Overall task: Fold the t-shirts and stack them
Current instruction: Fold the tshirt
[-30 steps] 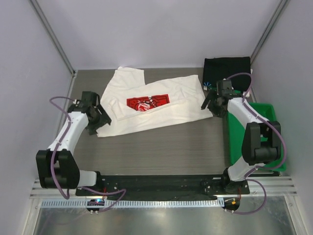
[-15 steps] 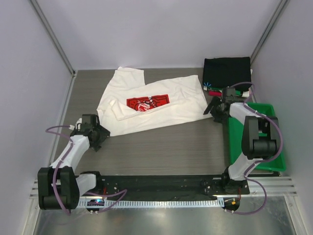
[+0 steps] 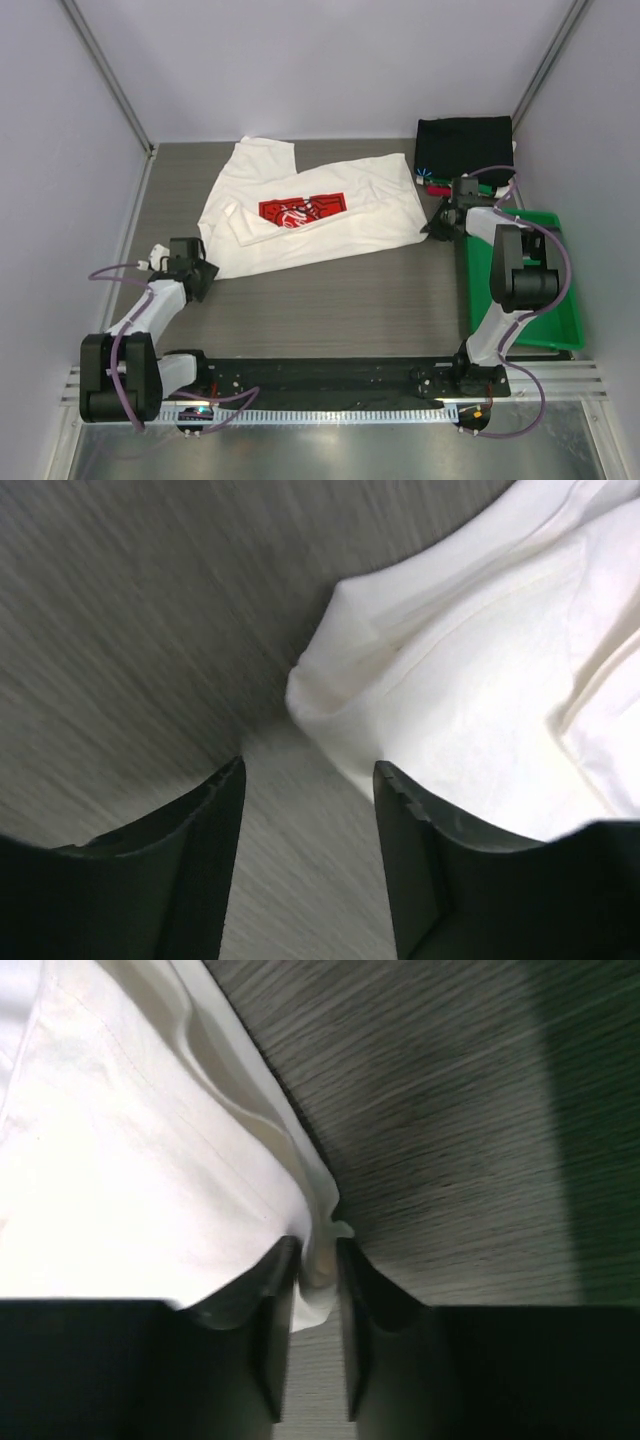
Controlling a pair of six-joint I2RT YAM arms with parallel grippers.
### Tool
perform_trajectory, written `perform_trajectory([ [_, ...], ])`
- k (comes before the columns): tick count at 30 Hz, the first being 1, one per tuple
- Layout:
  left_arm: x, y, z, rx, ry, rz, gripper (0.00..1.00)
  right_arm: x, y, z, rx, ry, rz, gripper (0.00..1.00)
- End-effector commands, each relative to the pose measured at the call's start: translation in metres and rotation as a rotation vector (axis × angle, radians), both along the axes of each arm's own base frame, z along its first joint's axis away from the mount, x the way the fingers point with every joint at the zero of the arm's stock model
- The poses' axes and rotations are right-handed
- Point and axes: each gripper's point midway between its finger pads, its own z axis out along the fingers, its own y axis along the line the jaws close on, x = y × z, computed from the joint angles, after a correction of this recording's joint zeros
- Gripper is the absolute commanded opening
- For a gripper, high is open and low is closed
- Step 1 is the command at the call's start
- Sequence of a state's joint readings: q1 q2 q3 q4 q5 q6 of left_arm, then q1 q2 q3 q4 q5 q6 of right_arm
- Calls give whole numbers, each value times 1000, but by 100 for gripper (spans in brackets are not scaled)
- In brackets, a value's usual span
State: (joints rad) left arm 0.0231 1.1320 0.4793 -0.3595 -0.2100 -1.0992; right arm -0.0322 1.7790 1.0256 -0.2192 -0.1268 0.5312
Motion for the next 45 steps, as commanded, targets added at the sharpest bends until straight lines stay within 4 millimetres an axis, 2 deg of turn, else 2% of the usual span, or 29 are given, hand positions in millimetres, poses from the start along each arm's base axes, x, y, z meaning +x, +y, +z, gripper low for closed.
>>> perform_trajectory([
  [1, 37, 15, 17, 59, -99, 43, 51, 12, 1, 4, 14, -24, -11, 24],
  [3, 48, 18, 23, 85, -97, 32, 42, 16, 10, 14, 62, -43, 16, 7],
  [4, 65, 20, 41, 99, -135, 27, 35, 22, 13, 25, 77, -64, 27, 1],
  [5, 73, 20, 49, 108, -148, 9, 17, 24, 16, 32, 90, -70, 36, 1],
  [7, 88, 20, 69, 116, -159, -23, 0, 31, 18, 59, 95, -103, 45, 1],
  [8, 109, 21, 107, 142, -224, -44, 0, 32, 17, 69, 91, -116, 47, 1],
  [10, 109, 25, 134, 175, -210, -61, 0, 29, 15, 105, 70, -162, 52, 1],
  [11, 119, 29, 171, 203, -273, -61, 0, 27, 13, 117, 62, -179, 47, 1],
  [12, 111, 34, 178, 230, -245, -80, 0, 18, 11, 140, 47, -218, 39, 1],
  [14, 102, 38, 198, 253, -247, -92, 0, 1, 11, 145, 55, -220, 20, 1],
  [15, 88, 43, 195, 256, -196, -90, 0, -8, 11, 147, 58, -224, 15, 1],
  [17, 66, 47, 194, 250, -177, -77, 0, -38, 12, 132, 60, -199, 7, 1],
  [18, 46, 46, 169, 234, -118, -76, 0, -60, 12, 105, 60, -134, -1, 1],
  [21, 9, 45, 150, 187, -111, -45, 0, -88, 20, 88, 105, -123, -5, 1],
  [22, -7, 43, 123, 157, -61, -28, 0, -107, 24, 68, 125, -74, -1, 1],
  [23, -16, 46, 122, 142, -84, 2, 2, -114, 25, 66, 131, -82, -3, 1],
  [24, -20, 45, 115, 120, -92, 16, 3, -129, 27, 51, 145, -44, -19, 1],
  [25, -30, 40, 94, 72, -67, 25, 3, -134, 29, 48, 156, -40, -21, 1],
  [27, -46, 44, 85, 26, -52, 80, 3, -144, 32, 45, 184, -35, -39, 1],
  [31, -59, 41, 96, -4, -63, 138, 7, -170, 39, 33, 233, 5, -68, 6],
  [34, -73, 43, 110, 20, -69, 171, 17, -183, 42, 34, 260, -3, -81, 15],
  [35, -73, 42, 119, 18, -92, 167, 31, -188, 43, 33, 263, 2, -83, 26],
  [36, -83, 39, 119, 14, -62, 175, 41, -193, 45, 32, 272, 4, -82, 36],
  [37, -88, 40, 124, 23, -74, 181, 58, -194, 46, 38, 284, -20, -86, 46],
  [38, -91, 39, 126, 28, -66, 180, 62, -197, 47, 39, 292, -23, -88, 59],
  [41, -102, 44, 140, 74, -37, 172, 72, -200, 50, 53, 314, -73, -78, 73],
  [42, -99, 45, 152, 95, -65, 150, 73, -197, 51, 61, 315, -97, -71, 74],
  [44, -72, 46, 172, 112, -162, 84, 73, -189, 50, 80, 303, -154, -58, 75],
  [45, -54, 29, 177, 77, -221, -61, 74, -185, 50, 85, 295, -171, -49, 75],
])
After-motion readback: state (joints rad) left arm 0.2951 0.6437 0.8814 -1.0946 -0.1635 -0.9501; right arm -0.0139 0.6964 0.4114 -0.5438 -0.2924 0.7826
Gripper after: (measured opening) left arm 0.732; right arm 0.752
